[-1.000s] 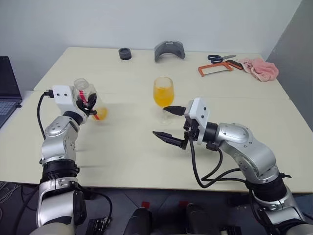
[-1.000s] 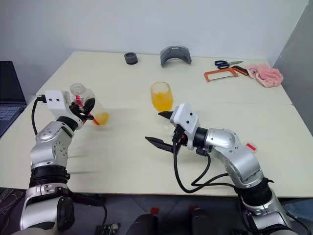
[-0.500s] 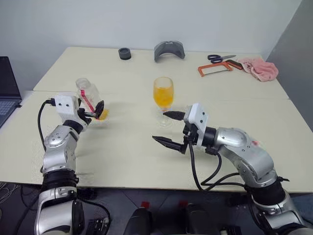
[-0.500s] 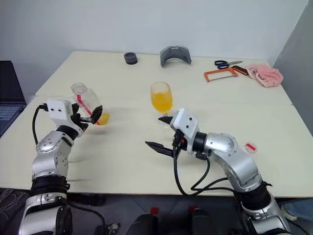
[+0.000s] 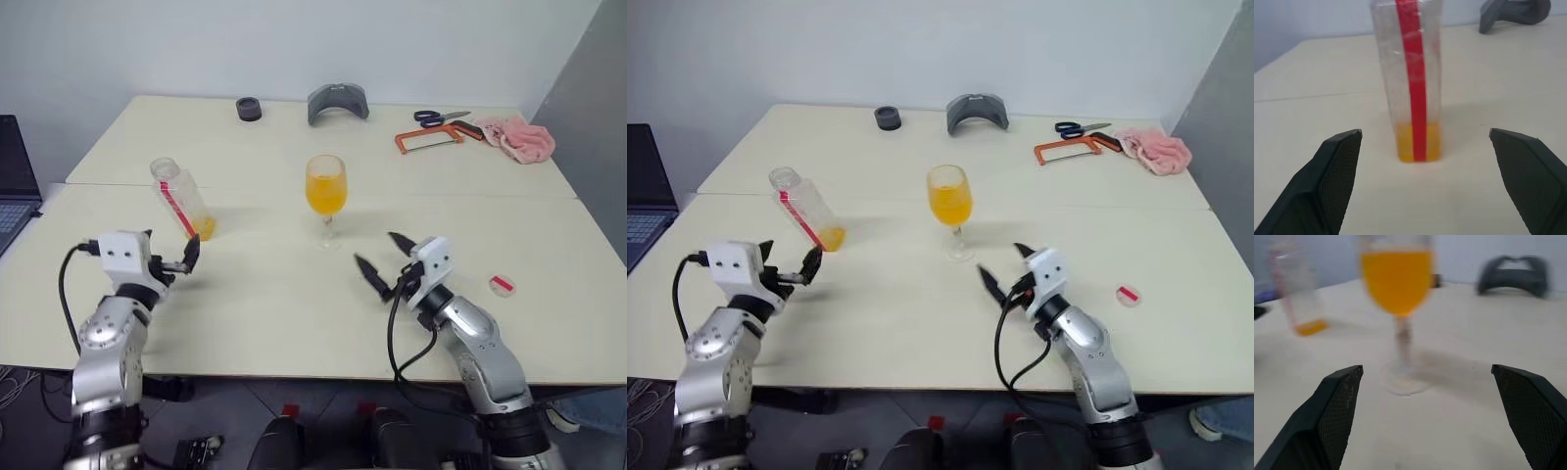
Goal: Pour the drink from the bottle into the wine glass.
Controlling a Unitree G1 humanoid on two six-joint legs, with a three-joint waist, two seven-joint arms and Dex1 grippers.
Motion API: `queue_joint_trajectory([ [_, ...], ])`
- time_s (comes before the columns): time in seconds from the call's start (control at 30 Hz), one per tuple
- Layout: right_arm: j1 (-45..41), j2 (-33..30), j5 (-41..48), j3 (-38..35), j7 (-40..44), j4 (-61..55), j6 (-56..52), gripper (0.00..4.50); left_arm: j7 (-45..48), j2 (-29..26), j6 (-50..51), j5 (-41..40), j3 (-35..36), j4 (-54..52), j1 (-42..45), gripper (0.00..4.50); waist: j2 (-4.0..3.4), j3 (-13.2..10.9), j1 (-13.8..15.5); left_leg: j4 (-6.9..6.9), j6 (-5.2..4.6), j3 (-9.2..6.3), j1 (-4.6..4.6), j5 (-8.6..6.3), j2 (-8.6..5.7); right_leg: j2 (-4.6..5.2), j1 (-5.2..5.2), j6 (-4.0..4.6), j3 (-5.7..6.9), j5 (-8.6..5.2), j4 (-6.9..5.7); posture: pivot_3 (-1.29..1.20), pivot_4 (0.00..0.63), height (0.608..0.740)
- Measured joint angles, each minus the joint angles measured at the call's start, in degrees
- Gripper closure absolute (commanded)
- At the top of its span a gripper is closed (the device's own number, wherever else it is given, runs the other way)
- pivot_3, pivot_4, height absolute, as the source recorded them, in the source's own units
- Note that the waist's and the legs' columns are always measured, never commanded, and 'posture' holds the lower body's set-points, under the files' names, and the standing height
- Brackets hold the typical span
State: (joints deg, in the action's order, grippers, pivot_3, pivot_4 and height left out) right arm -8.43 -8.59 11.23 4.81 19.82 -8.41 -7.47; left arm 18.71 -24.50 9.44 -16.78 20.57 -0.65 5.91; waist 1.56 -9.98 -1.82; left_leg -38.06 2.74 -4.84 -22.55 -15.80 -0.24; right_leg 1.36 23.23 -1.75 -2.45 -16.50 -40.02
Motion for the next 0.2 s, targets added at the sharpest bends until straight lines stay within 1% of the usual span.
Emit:
queue_joint_trajectory([
  [0.07, 0.2, 1.5, -0.9, -1.7, -2.4, 2.5, 2.0, 0.00, -0.7, 0.7, 0.1, 0.0, 0.0, -1.5, -1.4, 0.02, 0.00, 0.0, 0.0, 0.00, 0.00, 0.01, 0.00, 0.00, 0.00, -0.03, 0.00, 0.00, -0.01, 0.00, 0.00, 0.00, 0.150, 0.740],
  [0.2, 0.0, 2.3, -1.1, -2.3, -3.5, 4.3, 3.8, 0.00, -1.8, 1.1, 0.1, 0.2, 0.0, -3.7, -2.3, 0.02, 0.00, 0.0, 0.0, 0.01, -0.01, 0.06, 0.05, 0.00, -0.01, -0.05, -0.03, 0.00, -0.03, 0.00, 0.00, 0.00, 0.150, 0.740],
])
